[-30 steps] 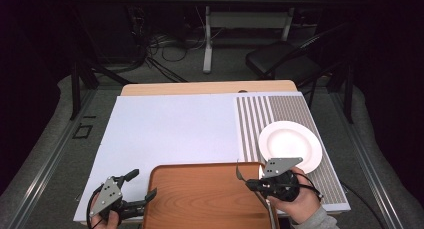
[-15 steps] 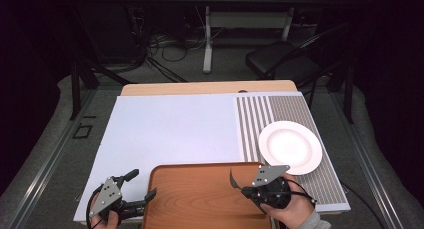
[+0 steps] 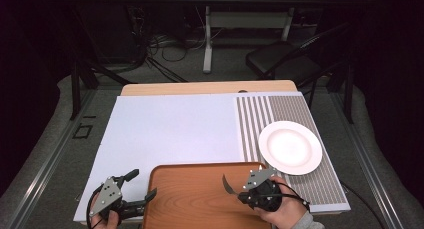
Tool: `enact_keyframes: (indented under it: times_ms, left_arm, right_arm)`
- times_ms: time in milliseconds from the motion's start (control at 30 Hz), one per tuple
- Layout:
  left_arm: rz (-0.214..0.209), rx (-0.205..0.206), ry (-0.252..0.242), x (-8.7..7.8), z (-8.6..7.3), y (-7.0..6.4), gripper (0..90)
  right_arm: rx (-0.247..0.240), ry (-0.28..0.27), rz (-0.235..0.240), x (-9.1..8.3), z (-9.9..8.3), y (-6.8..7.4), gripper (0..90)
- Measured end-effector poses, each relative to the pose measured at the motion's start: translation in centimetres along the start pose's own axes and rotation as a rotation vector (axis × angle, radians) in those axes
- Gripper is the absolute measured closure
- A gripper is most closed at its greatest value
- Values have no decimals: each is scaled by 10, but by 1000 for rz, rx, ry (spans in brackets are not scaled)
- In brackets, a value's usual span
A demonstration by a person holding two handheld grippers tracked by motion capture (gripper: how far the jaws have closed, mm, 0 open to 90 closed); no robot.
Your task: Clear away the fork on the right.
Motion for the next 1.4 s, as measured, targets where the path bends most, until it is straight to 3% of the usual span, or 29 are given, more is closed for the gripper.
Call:
enact_keyframes:
  times_ms: [400, 600, 1167, 1400]
  left_arm:
    - [-2, -4, -1, 1, 0, 0, 159]
    - [-5, -1, 2, 2, 0, 0, 159]
    - [-5, -2, 2, 1, 0, 0, 159]
    - [-4, -1, 1, 1, 0, 0, 159]
  right_arm:
    - [9, 44, 11, 17, -1, 2, 855]
    - [19, 98, 16, 36, -6, 0, 859]
    - [29, 68, 32, 38, -9, -2, 858]
    - [37, 24, 56, 39, -7, -3, 822]
Point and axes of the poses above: each handheld gripper's, and its own axes: x roughly forward along the jaws, z roughly out of its top, y roughly to its left, the point moved 2 cm from there along x, roughly forward along the jaws, and after that the axes turned 3 degrees about x, right-handed, at the moved point
